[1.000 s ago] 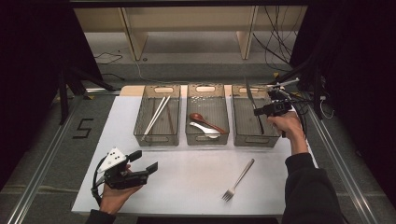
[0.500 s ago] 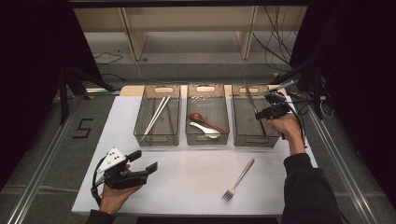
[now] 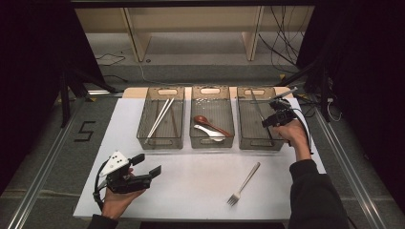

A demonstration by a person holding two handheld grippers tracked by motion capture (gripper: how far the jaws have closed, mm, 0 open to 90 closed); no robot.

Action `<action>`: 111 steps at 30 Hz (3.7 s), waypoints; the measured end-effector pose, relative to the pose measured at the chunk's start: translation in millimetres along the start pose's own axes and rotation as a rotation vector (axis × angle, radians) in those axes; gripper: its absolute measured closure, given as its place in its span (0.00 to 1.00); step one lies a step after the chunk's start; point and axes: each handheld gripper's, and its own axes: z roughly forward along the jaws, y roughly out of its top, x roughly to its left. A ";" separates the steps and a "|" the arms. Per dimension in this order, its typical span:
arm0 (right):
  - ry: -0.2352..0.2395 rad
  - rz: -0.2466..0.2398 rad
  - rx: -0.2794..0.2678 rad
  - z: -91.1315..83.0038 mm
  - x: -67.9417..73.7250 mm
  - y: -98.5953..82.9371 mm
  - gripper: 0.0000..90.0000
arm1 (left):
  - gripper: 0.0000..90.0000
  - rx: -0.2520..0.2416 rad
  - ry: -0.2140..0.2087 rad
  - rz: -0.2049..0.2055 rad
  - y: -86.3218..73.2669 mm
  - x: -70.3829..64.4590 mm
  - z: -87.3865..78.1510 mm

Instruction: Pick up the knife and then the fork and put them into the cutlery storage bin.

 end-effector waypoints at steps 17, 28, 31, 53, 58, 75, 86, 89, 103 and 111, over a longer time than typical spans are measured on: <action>0.096 -0.102 -0.143 -40.0 24.2 -7.9 0.61 | 0.21 0.001 0.001 0.001 0.0 -0.4 0.3; 0.171 -0.228 -0.213 -62.9 62.8 -37.0 0.48 | 0.21 0.000 0.002 -0.001 -0.2 -0.6 0.2; 0.195 -0.252 -0.226 -66.0 72.1 -48.6 0.47 | 0.21 0.001 0.002 -0.001 -0.3 -0.7 0.3; 0.241 -0.337 -0.170 -37.6 99.7 -105.6 0.40 | 0.21 0.002 0.001 0.004 -0.4 -0.7 -0.2; 0.233 -0.349 -0.158 -31.1 101.5 -111.6 0.41 | 0.21 -0.001 0.002 0.004 -0.3 -0.5 -0.8; 0.140 -0.345 -0.101 -8.9 93.5 -121.1 0.58 | 0.21 -0.002 0.001 0.004 -0.2 -1.0 -1.0; 0.114 -0.341 -0.101 0.6 87.6 -122.7 0.75 | 0.21 -0.002 0.001 0.005 -0.3 -1.1 -0.9; 0.090 -0.350 -0.093 3.2 87.6 -123.3 0.83 | 0.21 -0.001 0.001 0.006 -0.3 -1.3 -0.8; 0.066 -0.358 -0.048 13.2 83.1 -124.2 1.00 | 0.21 -0.001 0.001 0.006 -0.4 -1.3 -0.7; 0.058 -0.349 -0.033 10.0 80.0 -126.4 1.00 | 0.21 -0.002 0.001 0.005 -0.4 -1.1 -1.0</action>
